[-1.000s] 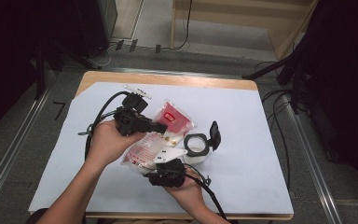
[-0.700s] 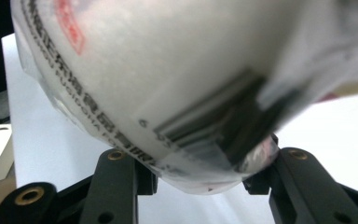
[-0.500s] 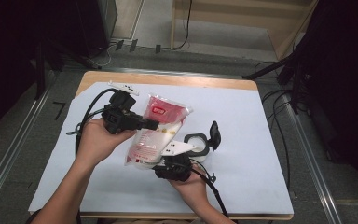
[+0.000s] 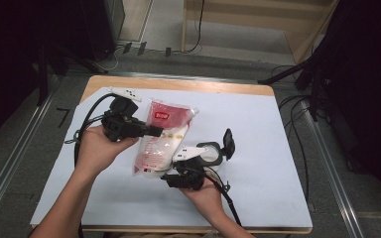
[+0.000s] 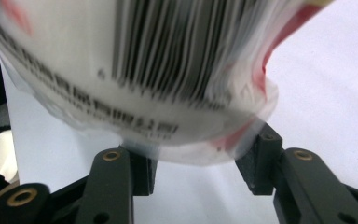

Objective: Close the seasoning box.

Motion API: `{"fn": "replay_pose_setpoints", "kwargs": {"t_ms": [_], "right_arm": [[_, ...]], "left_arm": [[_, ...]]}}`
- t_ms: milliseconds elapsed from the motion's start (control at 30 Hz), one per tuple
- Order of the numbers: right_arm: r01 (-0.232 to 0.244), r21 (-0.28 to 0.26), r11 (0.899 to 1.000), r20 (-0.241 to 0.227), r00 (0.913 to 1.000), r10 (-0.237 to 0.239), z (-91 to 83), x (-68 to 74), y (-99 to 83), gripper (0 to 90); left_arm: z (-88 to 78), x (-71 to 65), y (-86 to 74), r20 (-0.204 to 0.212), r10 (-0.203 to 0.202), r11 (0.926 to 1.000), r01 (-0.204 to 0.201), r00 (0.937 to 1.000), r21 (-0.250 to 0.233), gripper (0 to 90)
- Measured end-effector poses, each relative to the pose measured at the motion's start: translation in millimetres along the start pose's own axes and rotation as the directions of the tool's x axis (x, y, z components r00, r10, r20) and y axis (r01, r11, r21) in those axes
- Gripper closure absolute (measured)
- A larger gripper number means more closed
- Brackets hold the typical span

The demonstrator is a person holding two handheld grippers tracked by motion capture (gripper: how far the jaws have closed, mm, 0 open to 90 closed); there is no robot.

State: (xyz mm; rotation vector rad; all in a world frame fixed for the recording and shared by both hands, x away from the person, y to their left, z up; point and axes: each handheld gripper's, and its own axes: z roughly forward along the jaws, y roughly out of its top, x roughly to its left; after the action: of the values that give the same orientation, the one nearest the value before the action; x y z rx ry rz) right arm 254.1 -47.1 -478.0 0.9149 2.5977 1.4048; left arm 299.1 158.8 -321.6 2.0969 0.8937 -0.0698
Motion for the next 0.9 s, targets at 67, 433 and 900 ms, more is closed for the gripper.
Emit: {"fn": "replay_pose_setpoints", "kwargs": {"t_ms": [67,433,900], "right_arm": [[0.006,0.005,1.000,-0.003,1.0000,-0.006,0.8,0.0,0.2,51.4],[0.016,-0.011,1.000,-0.037,0.9992,-0.016,-4.2,0.3,2.1,51.3],[-0.003,-0.018,1.000,-0.037,0.9993,0.002,-19.7,-6.5,-2.0,51.4]], "left_arm": [[-3.0,1.8,-0.1,0.001,-0.004,0.9998,0.004,1.0000,-0.017,90.0],[-4.0,33.2,-7.6,-0.144,-0.037,0.9980,0.029,0.9889,-0.056,90.0],[40.8,72.0,-6.2,-0.169,-0.044,0.9945,0.027,0.9847,-0.101,90.0]]}}
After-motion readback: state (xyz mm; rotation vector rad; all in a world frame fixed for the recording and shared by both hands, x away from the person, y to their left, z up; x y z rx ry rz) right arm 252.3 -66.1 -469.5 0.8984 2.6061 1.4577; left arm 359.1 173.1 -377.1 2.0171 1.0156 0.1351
